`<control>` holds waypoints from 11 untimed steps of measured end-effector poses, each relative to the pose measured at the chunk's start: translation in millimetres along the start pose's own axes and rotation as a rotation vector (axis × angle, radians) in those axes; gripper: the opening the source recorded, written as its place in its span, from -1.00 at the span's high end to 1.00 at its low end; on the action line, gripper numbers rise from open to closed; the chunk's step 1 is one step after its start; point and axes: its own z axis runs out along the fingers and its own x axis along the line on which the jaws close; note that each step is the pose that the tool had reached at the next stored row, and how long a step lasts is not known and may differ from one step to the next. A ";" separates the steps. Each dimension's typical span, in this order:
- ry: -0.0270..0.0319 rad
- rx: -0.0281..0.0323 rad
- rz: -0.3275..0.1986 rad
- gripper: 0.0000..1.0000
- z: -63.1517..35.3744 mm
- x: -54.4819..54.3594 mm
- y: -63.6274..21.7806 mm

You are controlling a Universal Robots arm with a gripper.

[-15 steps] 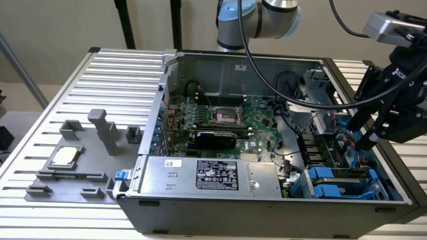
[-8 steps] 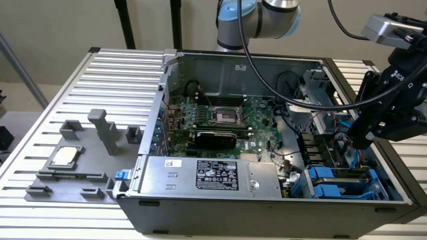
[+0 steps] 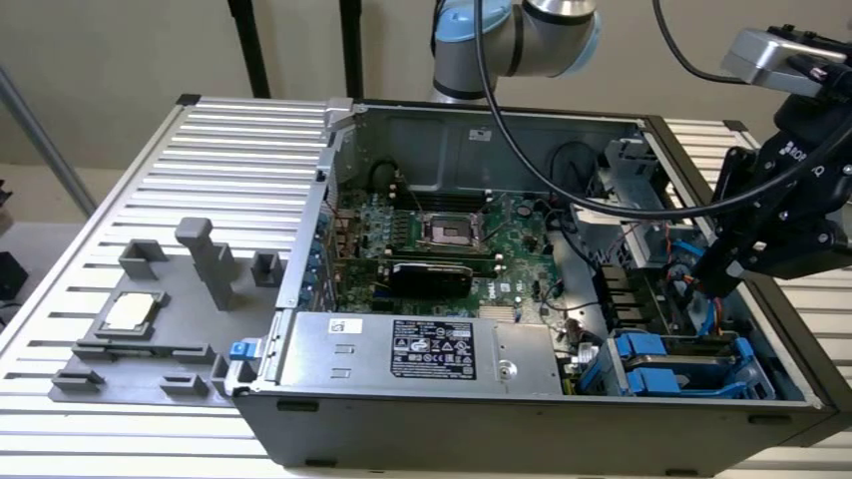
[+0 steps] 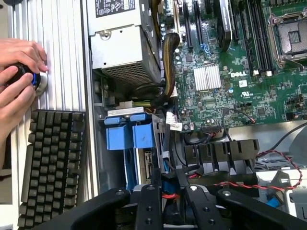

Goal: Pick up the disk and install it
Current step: 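Insert the second disk wire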

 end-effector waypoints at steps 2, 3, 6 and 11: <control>0.0042 -0.0018 0.001 0.50 0.1 0.0 0.0; 0.0059 -0.0023 0.001 0.54 0.0 0.0 0.1; 0.0095 -0.0030 0.001 0.57 0.1 0.0 0.2; 0.0128 -0.0028 0.002 0.57 0.8 0.1 0.8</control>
